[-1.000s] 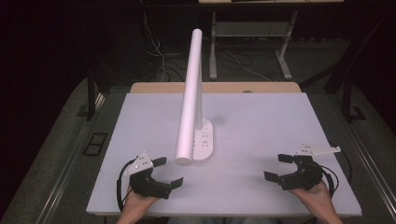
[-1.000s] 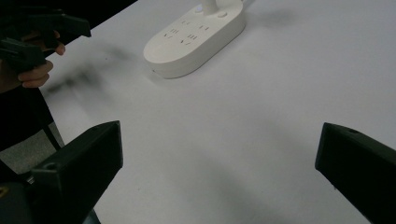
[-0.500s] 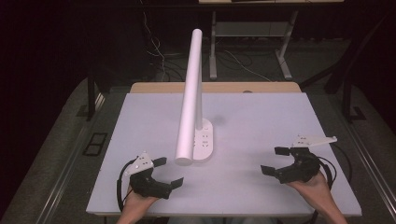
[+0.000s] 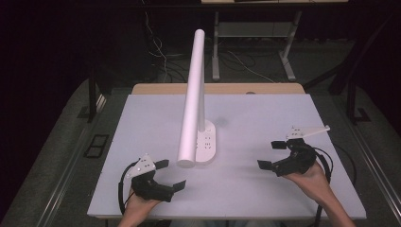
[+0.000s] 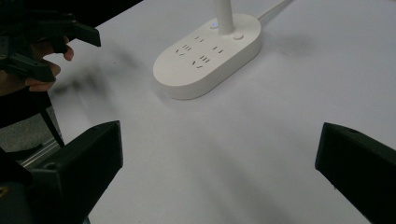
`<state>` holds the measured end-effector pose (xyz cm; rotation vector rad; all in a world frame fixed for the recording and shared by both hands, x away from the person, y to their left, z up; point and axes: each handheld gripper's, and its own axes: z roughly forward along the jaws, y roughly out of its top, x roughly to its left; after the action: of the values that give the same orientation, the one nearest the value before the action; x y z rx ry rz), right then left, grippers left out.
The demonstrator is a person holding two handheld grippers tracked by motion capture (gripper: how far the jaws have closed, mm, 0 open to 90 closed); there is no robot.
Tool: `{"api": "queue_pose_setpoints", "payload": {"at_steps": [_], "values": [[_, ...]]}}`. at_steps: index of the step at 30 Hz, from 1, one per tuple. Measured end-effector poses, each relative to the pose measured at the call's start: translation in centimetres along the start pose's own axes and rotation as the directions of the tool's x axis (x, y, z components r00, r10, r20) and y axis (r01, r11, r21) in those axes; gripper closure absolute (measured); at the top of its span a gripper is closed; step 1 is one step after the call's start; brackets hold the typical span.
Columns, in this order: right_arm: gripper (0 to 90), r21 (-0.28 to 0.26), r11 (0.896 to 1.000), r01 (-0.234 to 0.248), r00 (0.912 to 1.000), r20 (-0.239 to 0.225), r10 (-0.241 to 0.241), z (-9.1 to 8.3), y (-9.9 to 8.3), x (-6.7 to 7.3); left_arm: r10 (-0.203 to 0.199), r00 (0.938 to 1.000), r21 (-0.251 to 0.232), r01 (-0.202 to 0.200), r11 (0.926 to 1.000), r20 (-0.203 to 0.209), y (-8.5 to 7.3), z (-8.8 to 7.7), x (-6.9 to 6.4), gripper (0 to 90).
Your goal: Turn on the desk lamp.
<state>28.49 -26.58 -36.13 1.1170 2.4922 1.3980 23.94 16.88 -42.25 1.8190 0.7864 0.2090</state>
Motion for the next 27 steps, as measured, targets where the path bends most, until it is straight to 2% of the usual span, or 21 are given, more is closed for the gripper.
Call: {"api": "queue_pose_setpoints", "payload": {"at_steps": [10, 27], "values": [[0.5, 0.014, 1.000, 0.004, 1.0000, -0.009, -0.004, 1.2, 1.3, -0.6, -0.001, 1.0000, 0.003, 0.001, 1.0000, 0.000, 0.0, 0.1, -0.1, 0.0], [0.6, 0.039, 0.998, 0.042, 0.9990, -0.015, -0.042, 3.4, 4.2, -1.1, 0.000, 1.0000, 0.000, 0.000, 1.0000, 0.002, 0.0, 0.0, -0.1, 0.0]]}}
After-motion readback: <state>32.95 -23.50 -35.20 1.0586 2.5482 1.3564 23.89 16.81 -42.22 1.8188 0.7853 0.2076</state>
